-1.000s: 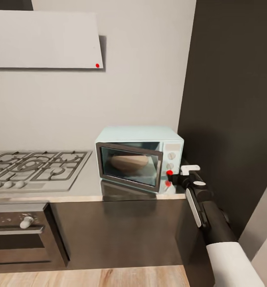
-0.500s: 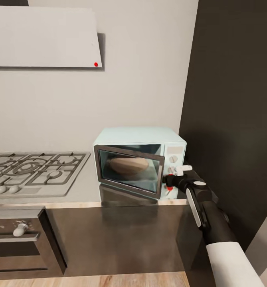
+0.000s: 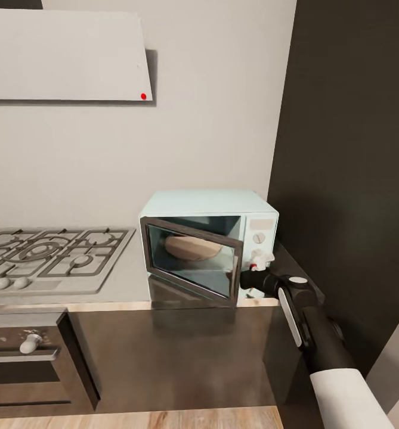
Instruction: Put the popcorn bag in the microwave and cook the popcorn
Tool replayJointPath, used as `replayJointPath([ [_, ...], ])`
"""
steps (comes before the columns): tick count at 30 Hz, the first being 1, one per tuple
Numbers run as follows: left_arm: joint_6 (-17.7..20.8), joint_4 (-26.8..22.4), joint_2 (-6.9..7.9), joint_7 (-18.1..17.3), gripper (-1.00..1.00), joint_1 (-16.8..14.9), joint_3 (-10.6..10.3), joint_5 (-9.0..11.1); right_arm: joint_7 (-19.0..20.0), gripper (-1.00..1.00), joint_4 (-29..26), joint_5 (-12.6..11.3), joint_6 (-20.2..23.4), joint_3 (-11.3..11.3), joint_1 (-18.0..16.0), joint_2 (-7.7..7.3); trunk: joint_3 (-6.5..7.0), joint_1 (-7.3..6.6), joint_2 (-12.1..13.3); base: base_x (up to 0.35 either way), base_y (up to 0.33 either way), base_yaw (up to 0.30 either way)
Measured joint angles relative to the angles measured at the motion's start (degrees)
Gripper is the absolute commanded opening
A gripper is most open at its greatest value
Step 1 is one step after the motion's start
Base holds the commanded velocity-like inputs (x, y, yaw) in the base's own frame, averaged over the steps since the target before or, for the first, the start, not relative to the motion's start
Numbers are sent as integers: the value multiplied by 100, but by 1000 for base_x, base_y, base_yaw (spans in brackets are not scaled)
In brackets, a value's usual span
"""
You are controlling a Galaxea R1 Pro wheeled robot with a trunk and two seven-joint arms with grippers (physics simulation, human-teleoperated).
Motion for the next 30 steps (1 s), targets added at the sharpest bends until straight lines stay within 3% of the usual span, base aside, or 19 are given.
replayJointPath([
  [6,1,0,0,0,100,0,1,0,-3,100,-289,-8,-5,0,362,25,0,0,0,0,0,0],
  [22,-3,0,0,2,100,0,6,0,5,100,-576,-91,176,43,384,114,0,0,0,-5,1,0],
  [30,-8,0,-9,8,100,0,8,0,9,100,-532,-96,204,46,384,113,0,2,0,-211,140,0],
])
